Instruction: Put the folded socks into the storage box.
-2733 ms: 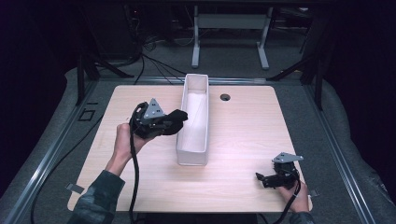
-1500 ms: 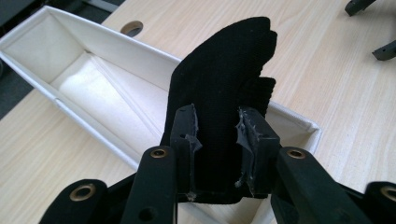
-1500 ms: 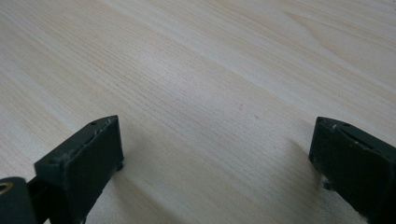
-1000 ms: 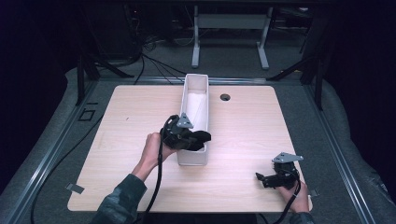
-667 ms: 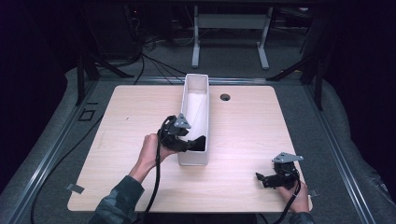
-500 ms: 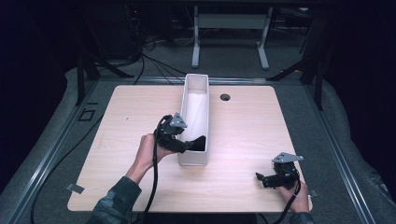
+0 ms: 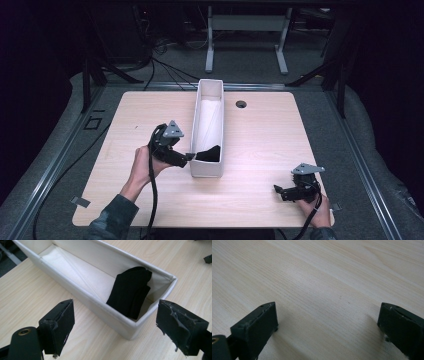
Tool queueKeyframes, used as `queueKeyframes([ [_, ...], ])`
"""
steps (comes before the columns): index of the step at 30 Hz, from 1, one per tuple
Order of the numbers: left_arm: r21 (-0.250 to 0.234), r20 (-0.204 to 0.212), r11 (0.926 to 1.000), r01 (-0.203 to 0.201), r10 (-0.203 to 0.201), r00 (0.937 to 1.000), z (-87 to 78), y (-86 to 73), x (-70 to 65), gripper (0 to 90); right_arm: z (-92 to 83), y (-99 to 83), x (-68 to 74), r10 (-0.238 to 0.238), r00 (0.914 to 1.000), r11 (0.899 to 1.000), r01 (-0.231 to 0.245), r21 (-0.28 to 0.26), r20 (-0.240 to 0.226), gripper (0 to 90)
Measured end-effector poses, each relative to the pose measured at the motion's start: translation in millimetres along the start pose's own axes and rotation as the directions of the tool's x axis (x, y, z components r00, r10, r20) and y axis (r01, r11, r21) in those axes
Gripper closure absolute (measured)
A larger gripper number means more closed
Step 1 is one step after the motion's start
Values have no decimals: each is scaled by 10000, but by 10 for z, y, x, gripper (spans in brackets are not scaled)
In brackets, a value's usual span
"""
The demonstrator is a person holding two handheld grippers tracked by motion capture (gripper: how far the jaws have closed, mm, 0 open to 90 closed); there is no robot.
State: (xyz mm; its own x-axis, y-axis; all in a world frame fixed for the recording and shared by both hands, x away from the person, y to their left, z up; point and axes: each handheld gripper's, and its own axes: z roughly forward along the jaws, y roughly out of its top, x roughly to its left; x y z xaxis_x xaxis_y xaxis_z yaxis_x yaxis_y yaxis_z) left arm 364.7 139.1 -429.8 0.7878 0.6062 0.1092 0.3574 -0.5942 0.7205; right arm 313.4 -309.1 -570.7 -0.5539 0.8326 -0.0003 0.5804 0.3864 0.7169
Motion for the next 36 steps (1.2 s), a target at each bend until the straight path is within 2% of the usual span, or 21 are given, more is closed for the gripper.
queueKeyframes([
  [5, -143, -217, 9998, 102, -105, 9997, -124, -102, 55, 143, 0, 0, 0, 3, 10000, 10000, -3, -1, 0, 22],
  [11, -348, -484, 9989, 313, -329, 9983, -284, -230, 107, 63, 0, 0, 0, 7, 10000, 10000, -7, -1, 9, 22],
  [17, -398, -685, 9981, 471, -498, 9964, -399, -412, 151, 21, 0, 0, 0, 11, 10000, 10000, -11, 4, 16, 22],
  [22, -371, -774, 9975, 599, -626, 9950, -430, -540, 156, 0, 0, 0, 0, 29, 10000, 10000, -29, -1, 25, 22],
  [30, -109, -913, 9943, 1057, -1062, 9901, -438, -916, 184, 0, 0, 0, 1, 42, 10000, 10000, -42, 2, 35, 22],
  [36, -179, -548, 9874, 1573, -1580, 9859, -392, -1186, 221, 0, 1, 1, 1, 60, 10000, 10000, -60, 0, 45, 22],
])
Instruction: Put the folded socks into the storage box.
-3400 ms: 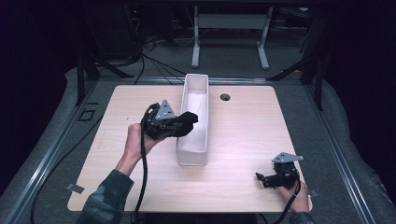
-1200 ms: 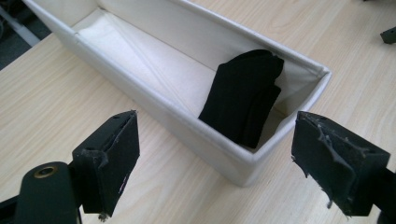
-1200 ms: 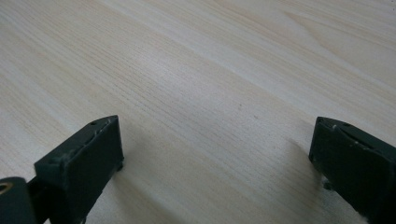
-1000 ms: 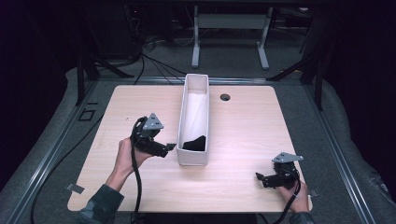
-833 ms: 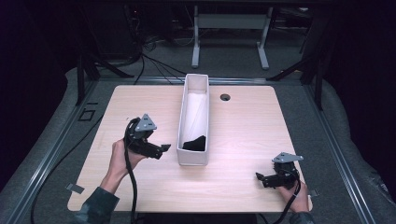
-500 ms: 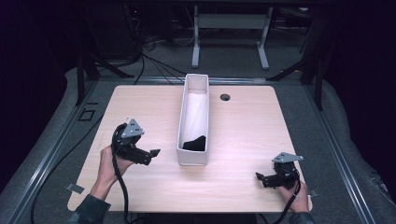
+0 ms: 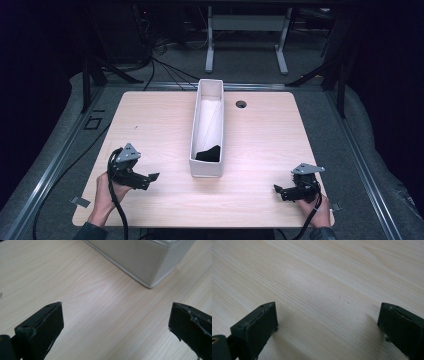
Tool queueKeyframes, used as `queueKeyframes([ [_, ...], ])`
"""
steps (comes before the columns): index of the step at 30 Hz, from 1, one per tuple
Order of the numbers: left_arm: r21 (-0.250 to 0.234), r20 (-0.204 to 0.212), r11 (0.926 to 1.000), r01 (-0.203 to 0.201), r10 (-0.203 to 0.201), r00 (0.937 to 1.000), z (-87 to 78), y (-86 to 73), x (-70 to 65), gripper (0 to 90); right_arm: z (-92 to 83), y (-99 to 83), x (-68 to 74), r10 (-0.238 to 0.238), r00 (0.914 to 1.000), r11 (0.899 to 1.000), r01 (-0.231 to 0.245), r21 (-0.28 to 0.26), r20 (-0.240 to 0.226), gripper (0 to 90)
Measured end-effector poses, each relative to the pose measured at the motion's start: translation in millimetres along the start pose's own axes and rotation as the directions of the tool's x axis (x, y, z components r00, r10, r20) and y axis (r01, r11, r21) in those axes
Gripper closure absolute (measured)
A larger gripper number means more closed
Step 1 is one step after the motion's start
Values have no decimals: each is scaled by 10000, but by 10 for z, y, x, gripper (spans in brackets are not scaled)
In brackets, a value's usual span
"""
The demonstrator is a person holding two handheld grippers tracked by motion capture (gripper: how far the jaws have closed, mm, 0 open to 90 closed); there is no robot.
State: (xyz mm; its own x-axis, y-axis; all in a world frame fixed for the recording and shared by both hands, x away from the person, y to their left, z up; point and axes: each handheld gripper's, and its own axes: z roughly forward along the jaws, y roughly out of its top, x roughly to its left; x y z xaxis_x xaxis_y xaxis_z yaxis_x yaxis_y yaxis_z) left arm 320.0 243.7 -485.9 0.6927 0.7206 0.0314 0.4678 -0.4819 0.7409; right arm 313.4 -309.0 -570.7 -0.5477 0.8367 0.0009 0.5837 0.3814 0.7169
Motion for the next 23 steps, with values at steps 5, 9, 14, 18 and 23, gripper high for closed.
queueKeyframes([
  [5, 193, -2, 9996, 227, -227, 9997, 105, -192, 20, 0, 0, 0, -1, -7, 10000, 10000, 7, -1, 8, 22],
  [9, 455, -17, 9987, 208, -208, 9998, 207, -319, 21, 0, 0, 0, -1, -7, 10000, 10000, 7, 0, 9, 22],
  [14, 703, -135, 9970, 321, -312, 9994, 353, -465, 46, 0, 0, 0, -1, -6, 10000, 10000, 6, 1, 5, 22],
  [18, 686, -234, 9964, 503, -488, 9985, 446, -536, 47, 0, -1, 0, -4, -26, 10000, 10000, 26, 6, -2, 22],
  [23, 778, -307, 9956, 520, -497, 9983, 542, -576, 35, 0, 0, 0, -4, -17, 10000, 10000, 17, 2, -10, 22],
])
